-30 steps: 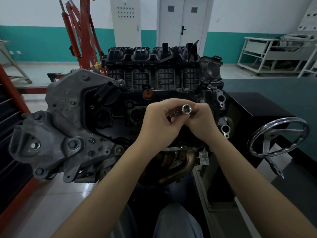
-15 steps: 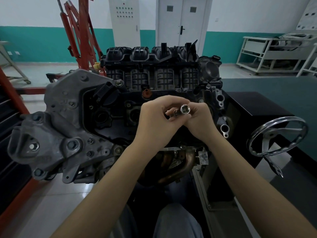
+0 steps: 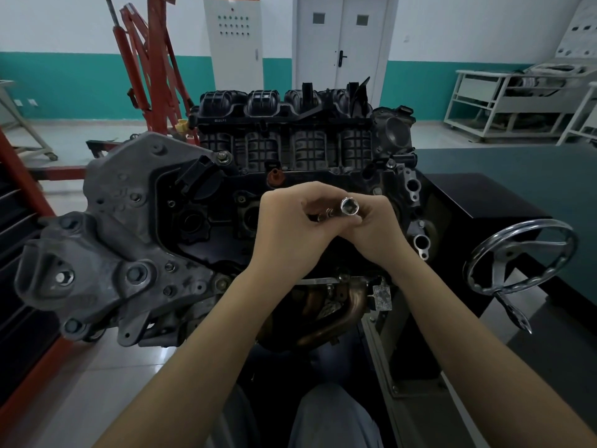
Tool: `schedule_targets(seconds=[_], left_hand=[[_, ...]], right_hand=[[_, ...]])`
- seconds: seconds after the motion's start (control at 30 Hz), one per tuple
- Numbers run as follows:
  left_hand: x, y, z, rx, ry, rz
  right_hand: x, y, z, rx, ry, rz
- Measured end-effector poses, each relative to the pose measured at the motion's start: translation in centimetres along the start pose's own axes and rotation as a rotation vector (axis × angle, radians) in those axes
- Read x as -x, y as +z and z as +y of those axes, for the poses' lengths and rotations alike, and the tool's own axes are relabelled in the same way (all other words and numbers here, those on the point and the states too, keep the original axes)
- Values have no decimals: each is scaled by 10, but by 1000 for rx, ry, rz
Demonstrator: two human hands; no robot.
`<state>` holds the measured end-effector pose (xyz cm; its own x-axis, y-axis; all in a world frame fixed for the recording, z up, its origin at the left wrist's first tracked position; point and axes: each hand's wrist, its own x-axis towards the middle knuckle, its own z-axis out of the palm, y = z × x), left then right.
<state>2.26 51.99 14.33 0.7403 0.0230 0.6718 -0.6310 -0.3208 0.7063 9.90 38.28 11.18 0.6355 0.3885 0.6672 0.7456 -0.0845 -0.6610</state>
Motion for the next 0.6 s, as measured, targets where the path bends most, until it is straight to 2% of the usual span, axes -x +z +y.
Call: schedule_targets(seconds=[0.1,0.17,0.23,0.33,0.43,0.53,0.6], left_hand=[[0,-1,-1,71,-4,-36],[2,-1,-1,118,-13,-71],[2,0,-1,66,-1,-80],[2,2,-2,-127,35,24],[0,4,0,-99,23,62],[-2,-1,1,55,-25,-58],[-2,-3,1,52,-21,-121]], right_hand=[[1,3,-7,10,-14,-51],[0,2,-3,-14,-1,-28],[-1,1,2,1,8,12],[-1,1,5,2,-7,13],[0,1,-1,7,-42,-8],[0,1,0,0,-16,-12],[0,0,6,13,-1,16]])
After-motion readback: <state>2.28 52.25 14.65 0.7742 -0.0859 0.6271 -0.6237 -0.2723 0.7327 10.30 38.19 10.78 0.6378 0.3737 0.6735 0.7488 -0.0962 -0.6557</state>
